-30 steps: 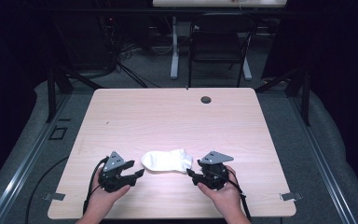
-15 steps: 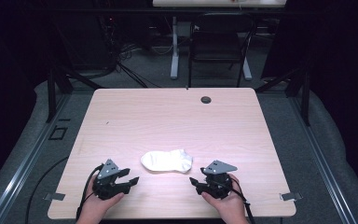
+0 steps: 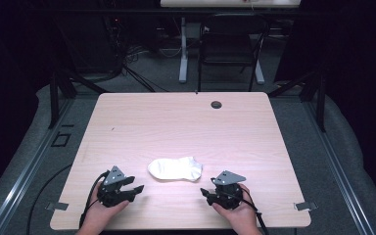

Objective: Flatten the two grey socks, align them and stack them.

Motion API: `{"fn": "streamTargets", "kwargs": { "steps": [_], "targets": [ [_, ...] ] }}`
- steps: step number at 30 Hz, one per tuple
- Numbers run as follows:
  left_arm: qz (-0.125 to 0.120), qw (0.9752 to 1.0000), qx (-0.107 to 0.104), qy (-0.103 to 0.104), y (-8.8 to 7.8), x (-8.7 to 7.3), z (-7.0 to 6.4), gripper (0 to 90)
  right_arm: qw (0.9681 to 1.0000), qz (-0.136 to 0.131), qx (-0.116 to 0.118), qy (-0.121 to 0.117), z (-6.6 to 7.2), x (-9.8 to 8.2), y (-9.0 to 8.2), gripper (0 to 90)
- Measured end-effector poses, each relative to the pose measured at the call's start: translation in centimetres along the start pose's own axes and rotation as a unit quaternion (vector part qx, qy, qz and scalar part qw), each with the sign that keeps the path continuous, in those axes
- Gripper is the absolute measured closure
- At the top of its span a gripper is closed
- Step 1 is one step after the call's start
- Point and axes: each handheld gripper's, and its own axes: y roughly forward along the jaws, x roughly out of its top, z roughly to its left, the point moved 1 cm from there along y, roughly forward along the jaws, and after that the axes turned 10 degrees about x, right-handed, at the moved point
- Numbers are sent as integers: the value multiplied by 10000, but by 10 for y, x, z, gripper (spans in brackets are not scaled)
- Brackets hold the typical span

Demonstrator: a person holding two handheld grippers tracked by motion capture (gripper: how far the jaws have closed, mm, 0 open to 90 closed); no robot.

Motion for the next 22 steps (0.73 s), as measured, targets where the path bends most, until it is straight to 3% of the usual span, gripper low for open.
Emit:
{"fn": "streamTargets", "kwargs": {
  "steps": [4, 7, 14, 18, 22],
  "targets": [
    [17, 9999, -13, -114, 1, -1, 4, 471, 10000, -7, 23, 84, -3, -1, 1, 450],
    [7, 9995, -204, -252, 2, 0, 3, 468, 9999, -13, 16, 124, -5, -2, 1, 451],
    [21, 9997, -127, -211, 6, 1, 8, 468, 9998, 54, 18, 214, -8, -4, 6, 453],
    [-24, 9989, -239, -407, 7, 2, 11, 474, 9997, 68, 34, 251, -8, -5, 7, 453],
    [-11, 9988, -232, -442, 8, 2, 11, 476, 9996, 42, 45, 261, -8, -4, 6, 453]
  ]
}}
